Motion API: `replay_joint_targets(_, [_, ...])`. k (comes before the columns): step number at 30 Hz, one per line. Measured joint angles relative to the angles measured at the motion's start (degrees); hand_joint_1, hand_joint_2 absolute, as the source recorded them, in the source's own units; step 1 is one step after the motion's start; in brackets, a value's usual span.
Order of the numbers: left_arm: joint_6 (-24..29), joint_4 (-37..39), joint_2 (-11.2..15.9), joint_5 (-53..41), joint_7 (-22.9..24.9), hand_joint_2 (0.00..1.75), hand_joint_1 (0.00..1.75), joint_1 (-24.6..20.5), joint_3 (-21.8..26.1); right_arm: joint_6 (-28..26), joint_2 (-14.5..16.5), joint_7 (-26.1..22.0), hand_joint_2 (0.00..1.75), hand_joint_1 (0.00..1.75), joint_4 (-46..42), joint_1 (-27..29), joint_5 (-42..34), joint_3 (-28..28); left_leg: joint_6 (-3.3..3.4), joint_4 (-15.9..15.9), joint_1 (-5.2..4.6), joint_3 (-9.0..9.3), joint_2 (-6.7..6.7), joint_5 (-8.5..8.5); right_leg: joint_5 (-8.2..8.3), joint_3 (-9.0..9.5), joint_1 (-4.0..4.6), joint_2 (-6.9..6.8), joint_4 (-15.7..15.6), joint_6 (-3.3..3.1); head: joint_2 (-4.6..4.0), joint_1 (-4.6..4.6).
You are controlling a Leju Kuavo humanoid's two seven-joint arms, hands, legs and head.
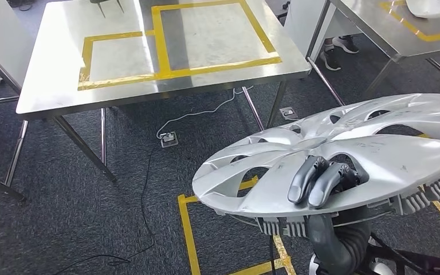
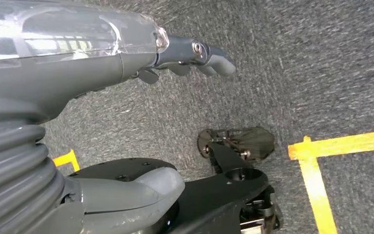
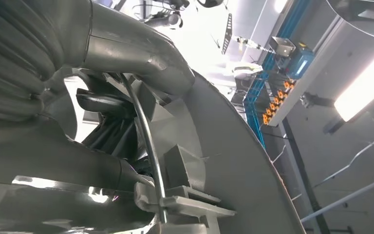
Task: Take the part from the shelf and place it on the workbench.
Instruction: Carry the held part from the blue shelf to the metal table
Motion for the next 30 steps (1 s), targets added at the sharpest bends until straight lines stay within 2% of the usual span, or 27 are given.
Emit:
replay_joint_targets(2, [0.0, 0.0, -0.1, 0.0, 0.1, 1.75, 0.00, 0.0, 0.0, -0.1, 0.0, 0.0, 1.75, 1.75, 0.0, 0.3, 0.0, 0.0, -0.73, 0.1, -0.04, 0.93, 0.06, -0.85, 4.43, 1.22, -0.25, 0.16, -4.6, 0.01, 0.00, 0.34])
replay_joint_targets(3, [0.0, 0.0, -0.1, 0.0, 0.1, 1.75, 0.00, -0.1, 0.0, -0.1, 0.0, 0.0, 1.75, 1.75, 0.0, 0.3, 0.0, 0.0, -1.04, 0.1, -0.09, 1.11, -0.04, -1.11, 5.52, 2.65, -0.23, 0.35, -7.5, -0.20, 0.00, 0.37])
replay_joint_targets(4, [0.0, 0.0, -0.1, 0.0, 0.1, 1.75, 0.00, -0.2, 0.0, -0.1, 0.0, -0.1, 1.75, 1.75, 0.0, 0.4, 0.0, 0.0, -1.35, 0.2, -0.12, 1.13, -0.15, -1.26, 5.77, 3.46, -0.17, 0.51, -9.2, -0.42, 0.00, 0.34])
replay_joint_targets(6, [0.0, 0.0, -0.1, 0.0, 0.1, 1.75, 0.00, -0.3, 0.0, -0.1, 0.0, -0.1, 1.75, 1.75, 0.0, 0.5, 0.0, 0.0, -1.94, 0.1, -0.07, 1.10, -0.51, -1.38, 5.31, 3.83, -0.05, 0.30, -9.8, -1.02, 0.00, 0.06])
replay_joint_targets(8, [0.0, 0.0, -0.1, 0.0, 0.1, 1.75, 0.00, -0.3, 0.0, -0.1, 0.0, -0.1, 1.75, 1.75, 0.0, 0.5, 0.0, 0.0, -2.61, 1.0, -0.03, 0.83, -0.14, -2.19, 5.26, 4.22, -0.16, -0.23, -10.1, -1.70, 0.00, -0.29])
replay_joint_targets(10, [0.0, 0.0, -0.1, 0.0, 0.1, 1.75, 0.00, -0.3, 0.0, -0.1, 0.0, -0.2, 1.75, 1.75, -0.1, 0.5, 0.0, 0.0, -3.17, 6.0, 0.13, -1.70, 0.80, -4.86, 5.14, 4.72, -0.25, -0.91, -10.5, -2.32, 0.00, -1.03])
replay_joint_targets(12, [0.0, 0.0, -0.1, 0.0, 0.1, 1.75, 0.00, -0.3, 0.0, -0.1, -0.1, -0.2, 1.75, 1.75, -0.2, 0.5, 0.0, 0.0, -3.51, 14.0, 0.43, -6.26, 1.11, -7.75, 4.81, 4.97, -0.13, -1.44, -10.5, -2.65, 0.00, -1.71])
replay_joint_targets(13, [0.0, 0.0, -0.1, 0.0, 0.1, 1.75, 0.00, -0.2, 0.0, -0.1, -0.1, -0.2, 1.75, 1.75, -0.2, 0.6, 0.0, 0.0, -3.60, 16.5, 0.52, -8.00, 1.11, -8.03, 4.63, 5.11, -0.10, -1.61, -10.5, -2.70, 0.00, -1.81])
replay_joint_targets(14, [0.0, 0.0, -0.1, 0.0, 0.1, 1.75, 0.00, -0.1, 0.0, -0.1, -0.1, -0.2, 1.75, 1.75, -0.2, 0.6, 0.0, 0.0, -3.64, 16.9, 0.56, -8.77, 1.12, -7.12, 4.41, 5.34, -0.08, -1.74, -10.4, -2.66, 0.00, -1.89])
replay_joint_targets(15, [0.0, 0.0, -0.1, 0.0, 0.1, 1.75, 0.00, -0.1, 0.0, -0.1, -0.1, -0.2, 1.75, 1.75, -0.2, 0.6, 0.0, 0.0, -3.60, 15.0, 0.57, -8.34, 1.18, -5.10, 4.14, 5.70, -0.09, -1.82, -10.4, -2.55, 0.00, -1.97])
replay_joint_targets(16, [0.0, 0.0, -0.1, 0.0, 0.1, 1.75, 0.00, -0.1, 0.0, -0.1, -0.1, -0.2, 1.75, 1.75, -0.2, 0.6, 0.0, 0.0, -3.50, 11.4, 0.56, -6.93, 1.37, -2.38, 3.79, 6.19, -0.11, -1.89, -10.4, -2.40, 0.00, -2.07])
replay_joint_targets(17, [0.0, 0.0, -0.1, 0.0, 0.1, 1.75, 0.00, -0.1, 0.0, -0.1, -0.1, -0.2, 1.75, 1.75, -0.2, 0.6, 0.0, 0.0, -3.34, 7.7, 0.46, -5.27, 1.72, -0.39, 3.44, 6.63, -0.07, -1.97, -10.4, -2.18, 0.00, -2.19])
replay_joint_targets(18, [0.0, 0.0, 0.0, 0.0, 0.1, 1.75, 0.00, -0.1, 0.0, -0.1, -0.1, -0.2, 1.75, 1.75, -0.2, 0.5, 0.0, 0.0, -3.10, 4.5, 0.32, -3.83, 2.06, 0.86, 3.07, 6.90, 0.00, -1.99, -10.3, -1.88, 0.00, -2.39])
replay_joint_targets(19, [0.0, 0.0, 0.0, 0.0, 0.1, 1.75, 0.00, -0.2, 0.0, -0.1, -0.1, -0.2, 1.75, 1.75, -0.2, 0.5, 0.0, 0.0, -2.79, 2.6, 0.16, -2.97, 2.31, 1.26, 2.83, 7.00, 0.08, -2.03, -10.2, -1.54, 0.00, -2.53])
replay_joint_targets(22, [0.0, 0.0, 0.0, 0.0, 0.1, 1.75, 0.00, -0.1, 0.0, -0.1, 0.0, -0.2, 1.75, 1.75, -0.2, 0.5, 0.0, 0.0, -1.82, 1.8, 0.05, -2.70, 2.02, 0.73, 2.36, 6.96, 0.08, -2.28, -10.2, -0.67, 0.00, -2.61])
replay_joint_targets(24, [0.0, 0.0, 0.1, 0.0, 0.0, 1.75, 0.00, -0.1, 0.0, -0.1, 0.0, -0.2, 1.75, 1.75, -0.3, 0.5, 0.0, 0.0, -1.21, 1.5, 0.26, -2.35, 1.62, 0.67, 0.83, 6.24, -0.03, -1.90, -8.1, -0.22, 0.00, -2.33])
replay_joint_targets(25, [0.0, 0.0, 0.1, 0.0, 0.0, 1.75, 0.00, -0.2, 0.0, -0.1, 0.0, -0.2, 1.75, 1.75, -0.3, 0.5, 0.0, -0.1, -0.92, 1.4, 0.33, -2.09, 1.45, 0.60, -0.64, 4.94, -0.07, -1.56, -5.3, -0.02, 0.00, -2.07])
replay_joint_targets(27, [0.1, 0.0, 0.1, 0.0, 0.0, 1.75, 0.00, -0.2, 0.0, 0.0, 0.0, -0.2, 1.75, 1.75, -0.3, 0.5, 0.0, -0.1, -0.42, 1.4, 0.16, -1.77, 1.13, 0.31, -3.48, 0.77, -0.06, -1.06, 2.4, 0.14, 0.00, -1.34])
replay_joint_targets(28, [0.1, 0.0, 0.0, 0.0, 0.0, 1.75, 0.00, -0.2, 0.0, 0.0, 0.0, -0.2, 1.75, 1.75, -0.3, 0.6, 0.0, -0.1, -0.24, 1.4, 0.01, -1.61, 0.97, 0.17, -3.95, -1.12, -0.05, -0.99, 5.3, 0.10, 0.00, -1.02])
replay_joint_targets(29, [0.1, 0.0, 0.0, 0.0, 0.0, 1.75, 0.00, -0.2, -0.1, 0.0, 0.0, -0.2, 1.75, 1.75, -0.3, 0.6, 0.0, -0.1, -0.11, 1.4, -0.17, -1.41, 0.80, 0.01, -3.27, -2.20, -0.02, -0.95, 6.3, -0.06, 0.00, -0.72])
replay_joint_targets(30, [0.1, 0.0, 0.0, 0.0, 0.0, 1.75, 0.00, -0.1, -0.1, 0.0, 0.0, -0.2, 1.75, 1.75, -0.3, 0.6, 0.0, -0.1, -0.03, 1.4, -0.36, -1.15, 0.60, -0.16, -1.57, -2.26, 0.05, -0.92, 5.2, -0.36, 0.00, -0.46])
